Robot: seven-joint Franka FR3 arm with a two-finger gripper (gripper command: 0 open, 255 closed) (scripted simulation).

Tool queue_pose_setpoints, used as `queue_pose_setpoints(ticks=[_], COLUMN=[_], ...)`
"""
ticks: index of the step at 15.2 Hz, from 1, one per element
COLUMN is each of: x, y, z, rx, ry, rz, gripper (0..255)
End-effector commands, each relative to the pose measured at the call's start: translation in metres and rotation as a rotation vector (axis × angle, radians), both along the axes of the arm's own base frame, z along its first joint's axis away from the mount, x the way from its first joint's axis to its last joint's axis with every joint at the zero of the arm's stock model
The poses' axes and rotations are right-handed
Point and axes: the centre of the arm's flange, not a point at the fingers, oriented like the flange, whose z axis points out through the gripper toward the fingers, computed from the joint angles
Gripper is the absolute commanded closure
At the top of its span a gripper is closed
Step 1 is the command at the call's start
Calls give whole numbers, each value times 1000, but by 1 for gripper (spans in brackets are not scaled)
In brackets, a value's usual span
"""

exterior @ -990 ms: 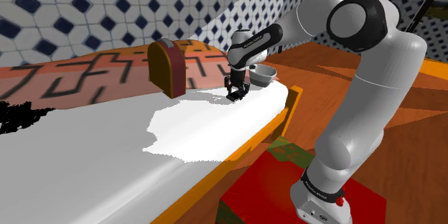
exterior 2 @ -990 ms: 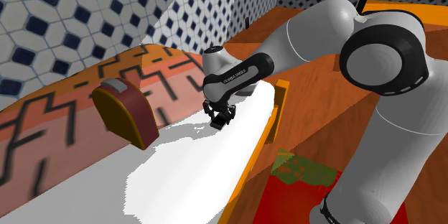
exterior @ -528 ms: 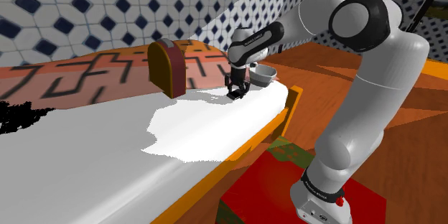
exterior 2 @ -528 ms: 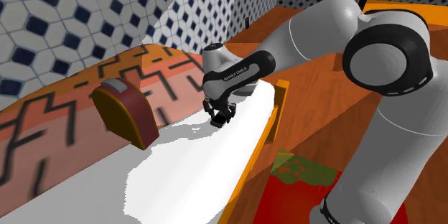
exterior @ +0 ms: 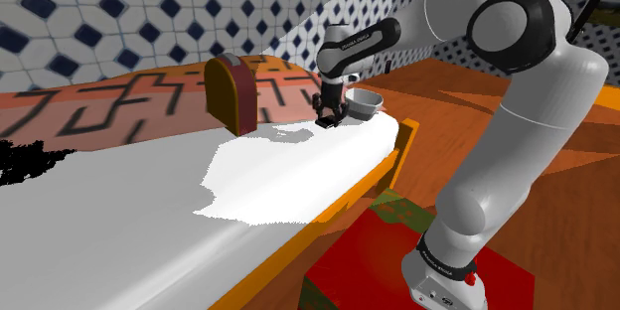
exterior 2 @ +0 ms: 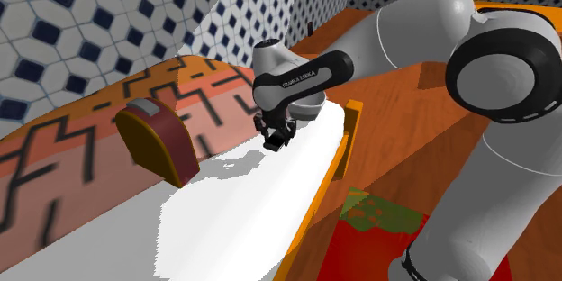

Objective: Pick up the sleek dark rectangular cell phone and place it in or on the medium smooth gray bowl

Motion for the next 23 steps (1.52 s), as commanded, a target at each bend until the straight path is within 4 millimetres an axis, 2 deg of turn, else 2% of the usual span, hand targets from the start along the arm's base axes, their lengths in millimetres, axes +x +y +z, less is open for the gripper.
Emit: queue_pose_setpoints(ticks=[1,21,23], x=[0,0,1], y=[0,0,-26], z=[11,114,115], rx=[0,0,0], ry=[0,0,0], rz=[0,0,0], gripper=[255,255,255])
